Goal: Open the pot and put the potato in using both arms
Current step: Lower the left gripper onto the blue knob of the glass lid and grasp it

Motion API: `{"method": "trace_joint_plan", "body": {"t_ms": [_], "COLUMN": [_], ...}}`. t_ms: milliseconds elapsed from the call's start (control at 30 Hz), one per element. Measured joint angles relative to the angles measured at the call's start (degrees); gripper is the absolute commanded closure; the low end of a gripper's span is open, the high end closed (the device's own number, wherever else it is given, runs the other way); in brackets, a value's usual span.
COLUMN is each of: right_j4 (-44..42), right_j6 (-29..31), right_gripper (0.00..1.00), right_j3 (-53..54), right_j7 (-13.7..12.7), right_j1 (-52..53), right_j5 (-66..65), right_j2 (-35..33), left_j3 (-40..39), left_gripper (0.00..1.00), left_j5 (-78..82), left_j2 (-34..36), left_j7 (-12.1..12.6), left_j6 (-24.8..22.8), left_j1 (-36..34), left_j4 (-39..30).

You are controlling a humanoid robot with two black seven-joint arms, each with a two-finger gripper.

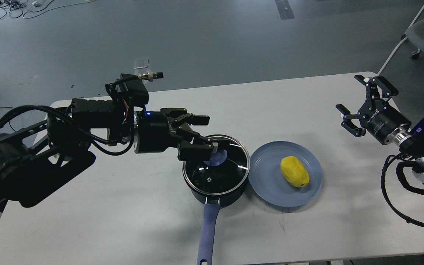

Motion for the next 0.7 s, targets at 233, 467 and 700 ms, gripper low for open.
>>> {"method": "trace_joint_plan", "body": {"t_ms": [233, 467, 700], "right_j4": [-0.06, -0.06, -0.06], "right_j6": [0.00, 0.00, 0.00], "right_gripper": [0.00, 0.00, 0.00], "right_j3": [-0.05, -0.06, -0.06], "right_j7": [0.00, 0.00, 0.00], "right_j1": [-0.03, -0.19, -0.27], "right_j5": [0.00, 0.00, 0.00], "right_j2": [0.01, -0.03, 0.02], "left_j3": [2.40, 3.08, 3.08], "left_gripper": [0.02, 0.02, 0.02], "left_j5": [9.92, 11.50, 11.64], "left_j2": [-4.88, -6.63, -6.67], "left_j7": [-0.01, 0.00, 0.00], "left_j6": [2.26, 4.26, 4.84], "left_j1": [0.58, 3.14, 5.44], "left_j4": [5.30, 10.65, 10.87]}}
